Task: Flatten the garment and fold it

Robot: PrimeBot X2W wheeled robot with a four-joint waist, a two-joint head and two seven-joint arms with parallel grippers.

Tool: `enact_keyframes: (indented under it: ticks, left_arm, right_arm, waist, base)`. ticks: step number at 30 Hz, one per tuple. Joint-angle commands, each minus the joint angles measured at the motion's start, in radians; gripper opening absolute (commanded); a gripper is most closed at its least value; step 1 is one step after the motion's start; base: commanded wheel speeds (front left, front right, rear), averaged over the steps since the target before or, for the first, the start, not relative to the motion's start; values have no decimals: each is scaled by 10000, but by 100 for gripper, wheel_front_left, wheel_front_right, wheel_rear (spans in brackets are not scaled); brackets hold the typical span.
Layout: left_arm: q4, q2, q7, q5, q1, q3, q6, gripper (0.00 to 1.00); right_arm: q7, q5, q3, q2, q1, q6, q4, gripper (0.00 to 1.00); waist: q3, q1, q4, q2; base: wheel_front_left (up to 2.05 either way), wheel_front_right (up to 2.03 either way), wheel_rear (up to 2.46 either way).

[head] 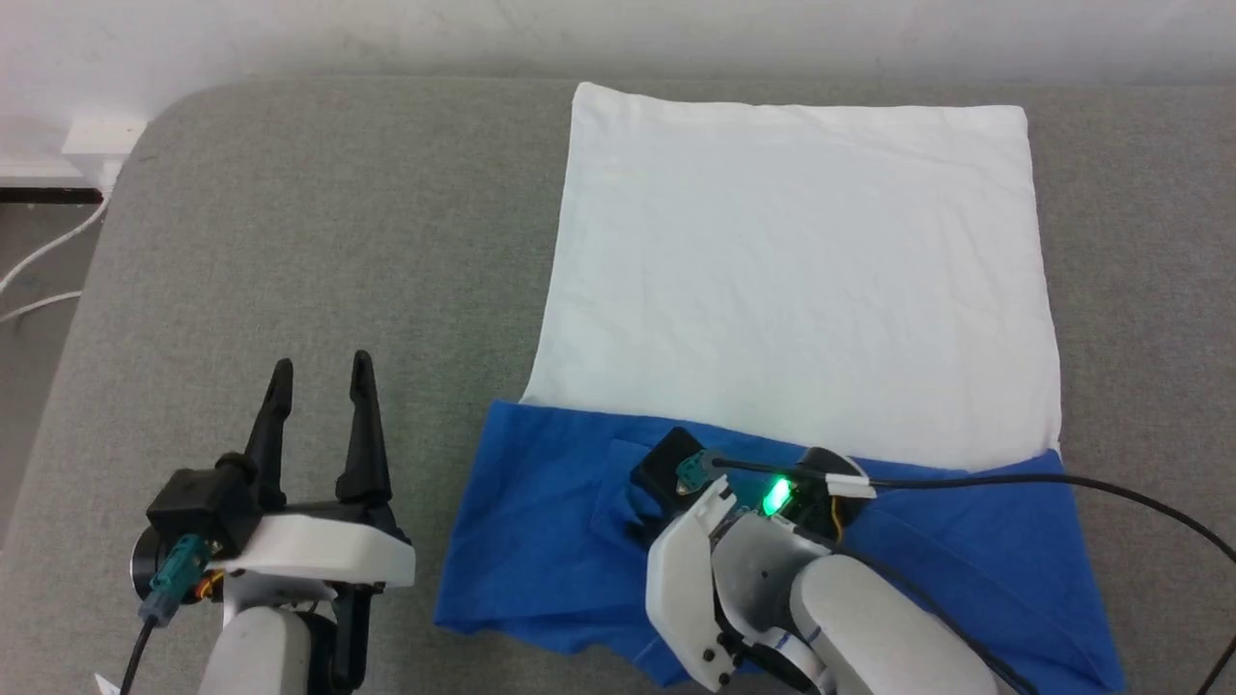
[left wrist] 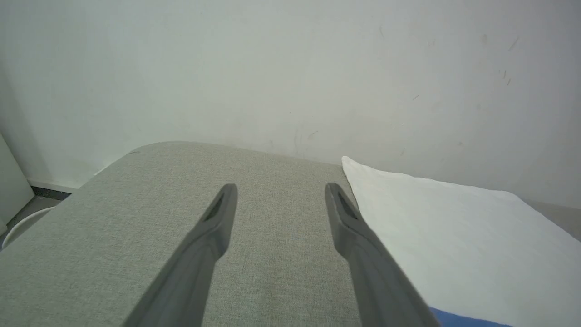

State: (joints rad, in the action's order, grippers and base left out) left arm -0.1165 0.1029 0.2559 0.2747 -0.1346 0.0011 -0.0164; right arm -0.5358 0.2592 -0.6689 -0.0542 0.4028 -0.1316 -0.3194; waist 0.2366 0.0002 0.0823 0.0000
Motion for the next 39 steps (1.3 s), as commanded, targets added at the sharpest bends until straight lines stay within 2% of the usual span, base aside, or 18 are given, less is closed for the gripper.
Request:
enact_keyframes:
  ticks: [1, 4, 8, 11, 16, 20, 23, 29, 30, 31, 35, 39]
  left_arm:
    - [-70, -25, 44, 73, -146, -4, -62, 100]
    - [-221, -15, 50, 72, -138, 8, -133, 100]
    - [-337, 107, 54, 50, -139, 22, -268, 100]
    - [-393, 318, 52, 3, -199, -13, -394, 100]
    - [-362, 873, -301, -167, -785, -246, -644, 100]
    - [-421, 1502, -971, -299, -1801, -523, -855, 100]
    - [-551, 1937, -1639, -230, -2802, -772, -986, 100]
    - [-920, 2717, -3519, 199, -5056, -1304, -1107, 100]
    - [-1046, 2923, -3958, 226, -5428, -1447, -1116, 100]
    - [-1046, 2923, -3958, 226, -5428, -1447, -1116, 100]
    - [-1488, 3416, -5488, 758, -6853, -1786, -1135, 100]
    - [-1943, 3614, -6919, 1262, -8127, -1737, -1129, 100]
  right_arm:
    - [17, 194, -116, 33, 140, 9, -5, 100]
    - [315, 696, -76, 34, 134, 9, 345, 100]
    - [1188, 1239, 558, -36, -194, 9, 1557, 100]
    - [2180, 1304, 1617, -119, -634, 9, 2832, 100]
    - [3528, 798, 4097, -63, -1747, 9, 4531, 100]
    - [4466, 208, 5572, -11, -2345, 9, 5100, 100]
    - [4946, -124, 6205, 10, -2572, 9, 5071, 100]
    - [5505, -95, 6612, 33, -2460, 9, 4781, 100]
    - [5579, -13, 6584, 34, -2391, 9, 4729, 100]
    - [5579, -13, 6584, 34, -2391, 9, 4729, 100]
    - [5868, 339, 6353, 36, -2099, 9, 4582, 100]
    - [6090, 519, 6068, 37, -1739, 9, 4394, 100]
  waist:
    - [-46, -2, -41, 0]
    - [-202, -2, -154, 0]
    - [-448, -2, -373, 0]
    - [-562, -2, -626, 0]
    - [-423, -2, -1149, 0]
    - [39, -2, -1635, 0]
    - [541, -2, -2026, 0]
    - [1746, -2, -2757, 0]
    - [1944, -2, -2890, 0]
    - [1944, -2, -2890, 0]
    - [2679, -2, -3378, 0]
    - [3361, -2, -3794, 0]
  base:
    - [0, 0, 0]
    - [0, 0, 0]
    - [0, 0, 0]
    - [0, 0, 0]
    - [0, 0, 0]
    - [0, 0, 0]
    - [0, 0, 0]
    - [0, 0, 0]
    - [0, 0, 0]
    - [0, 0, 0]
    - [0, 0, 0]
    - [0, 0, 0]
